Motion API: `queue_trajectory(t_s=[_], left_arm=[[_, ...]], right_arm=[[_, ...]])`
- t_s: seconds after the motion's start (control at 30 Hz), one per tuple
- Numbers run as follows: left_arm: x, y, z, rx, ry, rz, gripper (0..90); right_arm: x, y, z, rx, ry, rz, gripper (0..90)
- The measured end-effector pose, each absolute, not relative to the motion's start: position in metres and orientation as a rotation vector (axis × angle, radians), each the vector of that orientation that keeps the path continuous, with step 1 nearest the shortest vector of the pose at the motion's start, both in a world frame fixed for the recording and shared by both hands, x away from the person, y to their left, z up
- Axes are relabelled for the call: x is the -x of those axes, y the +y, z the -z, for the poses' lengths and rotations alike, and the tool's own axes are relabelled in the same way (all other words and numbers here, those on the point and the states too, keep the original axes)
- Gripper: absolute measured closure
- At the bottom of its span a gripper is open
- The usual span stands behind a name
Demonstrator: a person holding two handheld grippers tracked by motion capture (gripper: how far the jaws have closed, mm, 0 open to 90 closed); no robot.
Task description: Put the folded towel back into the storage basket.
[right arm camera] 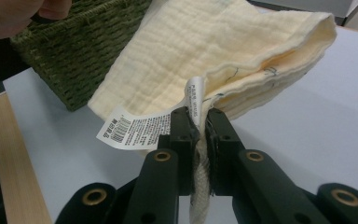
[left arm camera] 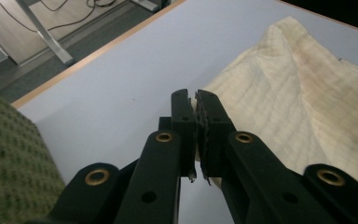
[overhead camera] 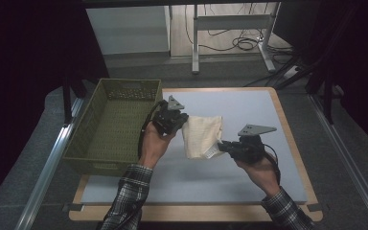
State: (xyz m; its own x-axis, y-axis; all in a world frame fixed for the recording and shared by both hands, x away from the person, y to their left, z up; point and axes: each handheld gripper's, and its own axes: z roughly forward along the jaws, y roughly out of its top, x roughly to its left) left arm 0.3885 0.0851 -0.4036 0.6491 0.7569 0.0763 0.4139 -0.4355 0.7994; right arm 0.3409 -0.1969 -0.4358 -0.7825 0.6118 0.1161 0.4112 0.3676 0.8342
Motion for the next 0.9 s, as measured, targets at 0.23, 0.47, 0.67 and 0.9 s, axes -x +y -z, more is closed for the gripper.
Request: queue_trajectory(t_s=[0.23, 0.47, 0.67, 0.9], left_arm=[[-0.388, 0.102, 0.401, -2.052, 0.937, -0.562, 86.7], [-0.386, 0.120, 0.394, -2.040, 0.963, -0.593, 86.7], [-0.385, 0.140, 0.387, -2.018, 0.992, -0.609, 86.7], [-0.386, 0.159, 0.376, -2.006, 1.014, -0.646, 86.8]], right_arm=[[-0.345, -0.181, 0.433, -0.895, 2.425, -1.371, 82.8], [-0.350, -0.161, 0.426, -0.859, 2.434, -1.381, 82.8], [-0.353, -0.141, 0.419, -0.812, 2.441, -1.375, 82.8], [-0.355, -0.124, 0.412, -0.789, 2.442, -1.407, 82.8]])
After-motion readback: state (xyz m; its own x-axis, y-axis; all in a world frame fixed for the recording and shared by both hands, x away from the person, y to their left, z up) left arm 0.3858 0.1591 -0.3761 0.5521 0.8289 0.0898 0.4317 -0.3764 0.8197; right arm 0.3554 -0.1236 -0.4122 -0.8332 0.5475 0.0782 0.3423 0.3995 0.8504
